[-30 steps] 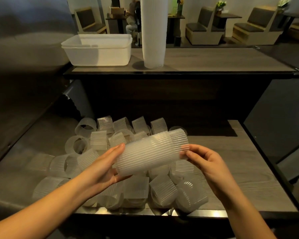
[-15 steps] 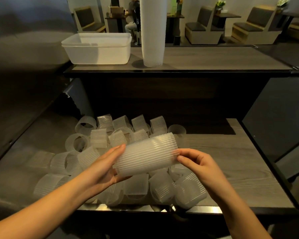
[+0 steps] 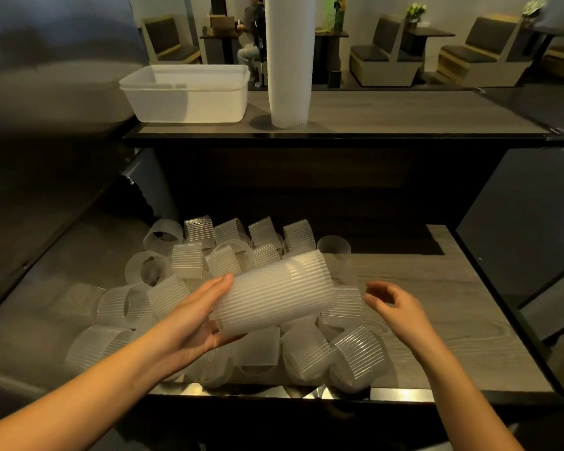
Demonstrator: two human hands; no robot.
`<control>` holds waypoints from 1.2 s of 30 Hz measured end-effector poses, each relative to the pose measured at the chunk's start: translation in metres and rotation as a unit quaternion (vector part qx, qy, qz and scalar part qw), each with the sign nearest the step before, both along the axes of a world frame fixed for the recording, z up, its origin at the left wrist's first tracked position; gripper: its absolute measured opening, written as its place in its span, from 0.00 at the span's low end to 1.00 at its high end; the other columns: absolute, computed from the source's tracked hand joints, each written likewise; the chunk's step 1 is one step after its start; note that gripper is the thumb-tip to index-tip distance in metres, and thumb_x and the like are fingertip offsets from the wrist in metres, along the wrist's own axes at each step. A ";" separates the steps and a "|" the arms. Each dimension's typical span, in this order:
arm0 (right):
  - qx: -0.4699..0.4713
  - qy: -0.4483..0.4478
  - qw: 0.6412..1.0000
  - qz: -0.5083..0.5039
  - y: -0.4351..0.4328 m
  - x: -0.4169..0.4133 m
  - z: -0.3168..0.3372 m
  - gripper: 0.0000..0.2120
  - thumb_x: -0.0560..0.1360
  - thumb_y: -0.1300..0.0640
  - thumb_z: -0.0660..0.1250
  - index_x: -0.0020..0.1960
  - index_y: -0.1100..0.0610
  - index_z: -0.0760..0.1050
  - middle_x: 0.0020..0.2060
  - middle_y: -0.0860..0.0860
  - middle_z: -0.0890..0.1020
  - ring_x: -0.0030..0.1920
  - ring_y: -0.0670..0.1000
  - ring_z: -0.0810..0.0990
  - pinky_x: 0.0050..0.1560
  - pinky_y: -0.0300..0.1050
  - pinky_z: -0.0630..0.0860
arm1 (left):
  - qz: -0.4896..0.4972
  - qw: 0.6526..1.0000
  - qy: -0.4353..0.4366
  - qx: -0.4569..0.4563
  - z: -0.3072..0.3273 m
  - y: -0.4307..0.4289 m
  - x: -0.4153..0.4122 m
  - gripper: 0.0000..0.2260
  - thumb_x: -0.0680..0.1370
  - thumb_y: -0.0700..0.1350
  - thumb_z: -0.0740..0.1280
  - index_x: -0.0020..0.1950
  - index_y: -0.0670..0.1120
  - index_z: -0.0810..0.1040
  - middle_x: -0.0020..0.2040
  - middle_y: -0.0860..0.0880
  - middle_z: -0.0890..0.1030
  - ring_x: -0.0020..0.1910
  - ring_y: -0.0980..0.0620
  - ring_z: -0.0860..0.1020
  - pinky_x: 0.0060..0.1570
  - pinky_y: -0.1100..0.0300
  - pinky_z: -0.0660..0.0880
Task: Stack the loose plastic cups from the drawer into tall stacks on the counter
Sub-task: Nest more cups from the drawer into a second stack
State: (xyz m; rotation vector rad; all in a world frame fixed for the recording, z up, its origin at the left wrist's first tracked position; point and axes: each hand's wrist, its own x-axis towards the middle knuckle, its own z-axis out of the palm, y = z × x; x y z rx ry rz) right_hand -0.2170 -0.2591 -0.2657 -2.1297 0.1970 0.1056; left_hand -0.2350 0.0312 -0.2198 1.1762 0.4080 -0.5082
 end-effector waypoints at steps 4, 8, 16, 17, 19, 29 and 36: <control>0.009 0.054 0.998 0.002 0.001 0.002 -0.013 0.18 0.75 0.56 0.65 0.63 0.59 0.71 0.56 0.53 0.77 0.53 0.47 0.73 0.52 0.40 0.68 | 0.003 1.000 0.001 -0.003 0.001 0.001 -0.003 0.24 0.66 0.51 0.68 0.61 0.47 0.74 0.64 0.42 0.73 0.61 0.41 0.74 0.43 0.52 0.80; 0.046 0.091 0.995 -0.003 0.002 0.002 -0.022 0.13 0.75 0.58 0.65 0.58 0.59 0.75 0.52 0.53 0.80 0.54 0.50 0.76 0.55 0.42 0.69 | 0.004 1.000 0.002 -0.003 0.002 0.002 -0.005 0.24 0.66 0.51 0.67 0.61 0.46 0.74 0.64 0.42 0.73 0.61 0.41 0.74 0.42 0.52 0.81; 0.159 0.027 0.986 -0.044 0.003 -0.001 -0.014 0.07 0.75 0.63 0.62 0.49 0.55 0.77 0.45 0.51 0.82 0.47 0.49 0.79 0.53 0.43 0.74 | 0.004 1.000 0.001 0.000 0.005 0.004 -0.009 0.24 0.66 0.51 0.67 0.61 0.47 0.74 0.63 0.42 0.73 0.60 0.41 0.74 0.43 0.52 0.80; 0.175 0.010 0.983 -0.051 0.002 -0.002 -0.010 0.08 0.76 0.63 0.61 0.50 0.55 0.77 0.45 0.51 0.81 0.47 0.48 0.79 0.50 0.40 0.74 | 0.005 1.000 0.003 0.002 0.005 0.004 -0.009 0.24 0.66 0.51 0.67 0.61 0.47 0.74 0.63 0.42 0.73 0.60 0.41 0.74 0.43 0.52 0.80; 0.212 -0.025 0.974 -0.070 0.001 -0.005 -0.001 0.09 0.76 0.64 0.61 0.53 0.58 0.76 0.45 0.51 0.81 0.47 0.46 0.79 0.45 0.37 0.75 | 0.010 1.000 0.009 0.001 0.005 0.003 -0.010 0.23 0.66 0.51 0.67 0.60 0.47 0.74 0.63 0.41 0.73 0.59 0.41 0.74 0.42 0.51 0.81; 0.343 -0.105 0.933 -0.041 0.000 -0.018 0.040 0.12 0.64 0.49 0.71 0.45 0.52 0.80 0.40 0.50 0.84 0.42 0.44 0.82 0.45 0.34 0.79 | 0.005 1.000 0.012 -0.003 0.007 0.001 -0.011 0.24 0.67 0.50 0.67 0.61 0.46 0.74 0.63 0.41 0.72 0.60 0.41 0.74 0.44 0.51 0.81; 0.366 -0.068 0.928 -0.021 0.006 -0.024 0.045 0.06 0.70 0.58 0.67 0.45 0.54 0.80 0.39 0.50 0.85 0.41 0.45 0.83 0.41 0.34 0.79 | -0.001 1.000 0.010 -0.011 0.006 0.001 -0.011 0.24 0.67 0.50 0.67 0.61 0.46 0.74 0.63 0.41 0.73 0.60 0.40 0.74 0.44 0.51 0.81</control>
